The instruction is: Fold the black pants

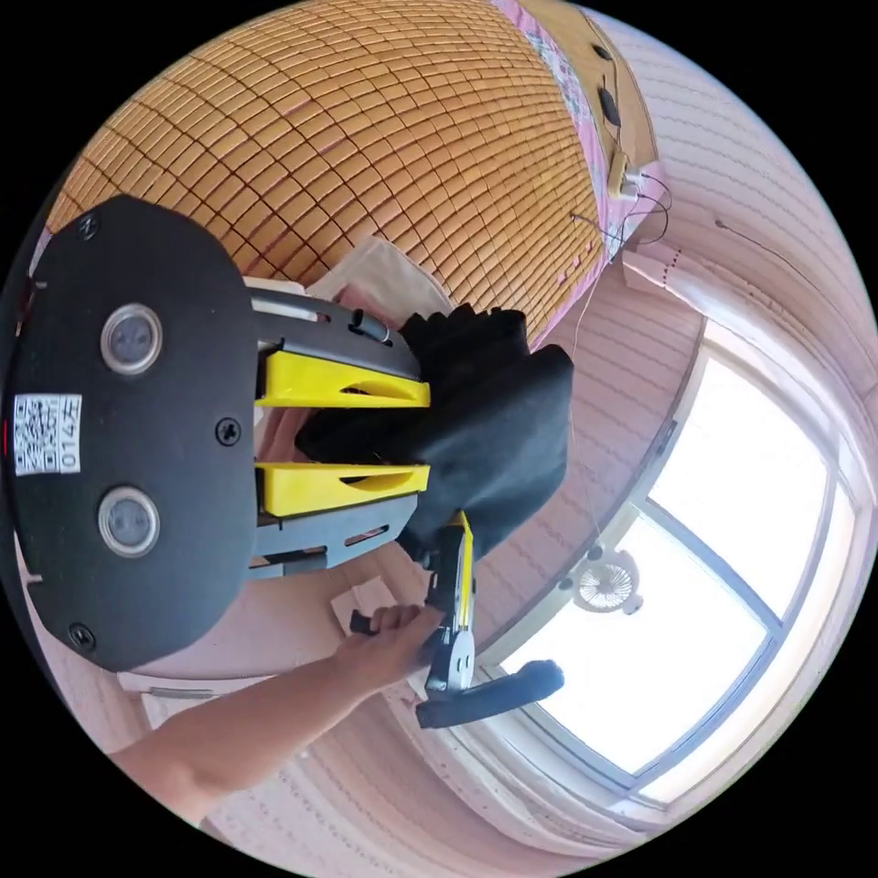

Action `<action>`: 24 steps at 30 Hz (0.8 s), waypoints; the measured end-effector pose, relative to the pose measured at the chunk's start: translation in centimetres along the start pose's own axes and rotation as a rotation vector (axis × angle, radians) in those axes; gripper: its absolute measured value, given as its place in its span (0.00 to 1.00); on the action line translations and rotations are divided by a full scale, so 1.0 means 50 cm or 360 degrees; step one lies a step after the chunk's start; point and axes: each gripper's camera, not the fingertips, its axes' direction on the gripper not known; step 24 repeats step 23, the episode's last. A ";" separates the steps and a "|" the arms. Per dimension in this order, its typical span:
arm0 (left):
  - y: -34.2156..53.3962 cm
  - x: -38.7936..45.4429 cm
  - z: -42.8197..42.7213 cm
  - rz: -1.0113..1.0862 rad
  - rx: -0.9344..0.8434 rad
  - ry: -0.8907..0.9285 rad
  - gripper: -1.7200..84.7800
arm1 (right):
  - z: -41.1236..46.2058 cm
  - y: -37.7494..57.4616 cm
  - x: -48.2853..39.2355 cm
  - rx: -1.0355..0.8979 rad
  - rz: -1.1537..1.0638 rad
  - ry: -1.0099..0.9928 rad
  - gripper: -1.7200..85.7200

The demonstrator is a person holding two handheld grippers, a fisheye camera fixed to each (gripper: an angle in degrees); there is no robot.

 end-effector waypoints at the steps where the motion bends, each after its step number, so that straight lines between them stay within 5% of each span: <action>1: 0.005 0.014 -0.007 0.0067 -0.0030 -0.0029 0.13 | -0.008 0.005 0.002 0.0017 0.0013 -0.0024 0.02; 6: 0.048 0.046 -0.091 0.0163 -0.0073 -0.0075 0.13 | -0.118 0.042 -0.014 0.0133 0.0010 -0.0051 0.01; 12: 0.275 0.065 -0.408 0.0562 0.0025 -0.0410 0.11 | -0.321 0.253 -0.190 0.0462 -0.0043 -0.0073 0.02; 18: 0.589 0.031 -0.786 0.0156 -0.0029 -0.0957 0.10 | -0.372 0.423 -0.484 0.0193 -0.0260 -0.0654 0.06; 24: 0.805 0.063 -1.103 -0.0332 0.0369 -0.1398 0.10 | -0.492 0.394 -0.720 0.0207 -0.0618 -0.0844 0.07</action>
